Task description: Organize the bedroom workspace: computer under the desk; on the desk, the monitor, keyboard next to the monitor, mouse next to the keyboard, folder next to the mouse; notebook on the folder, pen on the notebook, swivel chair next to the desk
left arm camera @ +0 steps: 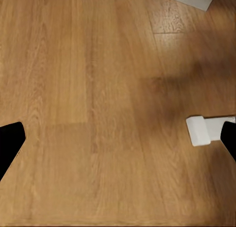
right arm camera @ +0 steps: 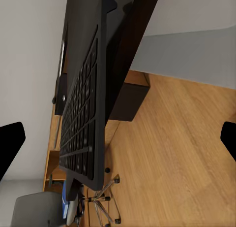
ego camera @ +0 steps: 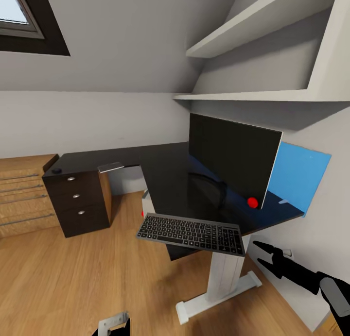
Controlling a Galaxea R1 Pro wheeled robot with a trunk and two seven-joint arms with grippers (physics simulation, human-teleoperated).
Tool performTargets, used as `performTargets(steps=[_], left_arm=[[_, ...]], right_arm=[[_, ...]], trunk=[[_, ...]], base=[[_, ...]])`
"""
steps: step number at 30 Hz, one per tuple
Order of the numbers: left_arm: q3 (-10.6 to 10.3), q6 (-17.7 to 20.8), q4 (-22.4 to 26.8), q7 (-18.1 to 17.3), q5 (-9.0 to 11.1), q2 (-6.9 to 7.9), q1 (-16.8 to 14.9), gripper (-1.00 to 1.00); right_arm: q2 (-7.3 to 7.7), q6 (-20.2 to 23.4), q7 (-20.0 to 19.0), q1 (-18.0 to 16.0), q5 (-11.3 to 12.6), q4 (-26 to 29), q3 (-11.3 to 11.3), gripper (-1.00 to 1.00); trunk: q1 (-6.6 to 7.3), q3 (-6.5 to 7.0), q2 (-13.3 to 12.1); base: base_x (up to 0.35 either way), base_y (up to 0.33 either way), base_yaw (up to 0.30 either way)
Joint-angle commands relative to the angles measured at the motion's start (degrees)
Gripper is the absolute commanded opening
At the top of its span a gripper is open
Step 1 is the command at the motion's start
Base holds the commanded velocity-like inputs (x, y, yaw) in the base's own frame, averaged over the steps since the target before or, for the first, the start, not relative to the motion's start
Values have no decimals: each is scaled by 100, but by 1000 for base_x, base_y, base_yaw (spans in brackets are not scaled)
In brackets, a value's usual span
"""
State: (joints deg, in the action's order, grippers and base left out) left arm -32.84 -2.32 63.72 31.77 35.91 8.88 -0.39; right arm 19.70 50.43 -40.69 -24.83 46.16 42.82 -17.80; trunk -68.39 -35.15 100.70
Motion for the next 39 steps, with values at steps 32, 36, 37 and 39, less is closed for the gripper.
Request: performTargets(steps=[32, 36, 37, 39], left_arm=[[15, -41, -410, 57, -4, -16, -5, 100], [15, -41, -413, 57, -5, -18, -5, 100], [15, -41, -413, 57, -5, -18, -5, 100], [20, -41, -413, 57, -3, -16, -5, 100]], right_arm=[[-268, 35, -26, -4, -223, -142, 5, 100], [-277, 37, -33, -4, -228, -142, 5, 100], [-279, 37, -32, -4, -229, -142, 5, 100], [-281, 39, -34, -4, -229, -142, 5, 100]], trunk=[[0, -5, 3], [0, -5, 3], [0, -5, 3], [0, -5, 3]], base=[[72, 53, 0], [0, 3, 0], [0, 1, 0], [0, 0, 0]])
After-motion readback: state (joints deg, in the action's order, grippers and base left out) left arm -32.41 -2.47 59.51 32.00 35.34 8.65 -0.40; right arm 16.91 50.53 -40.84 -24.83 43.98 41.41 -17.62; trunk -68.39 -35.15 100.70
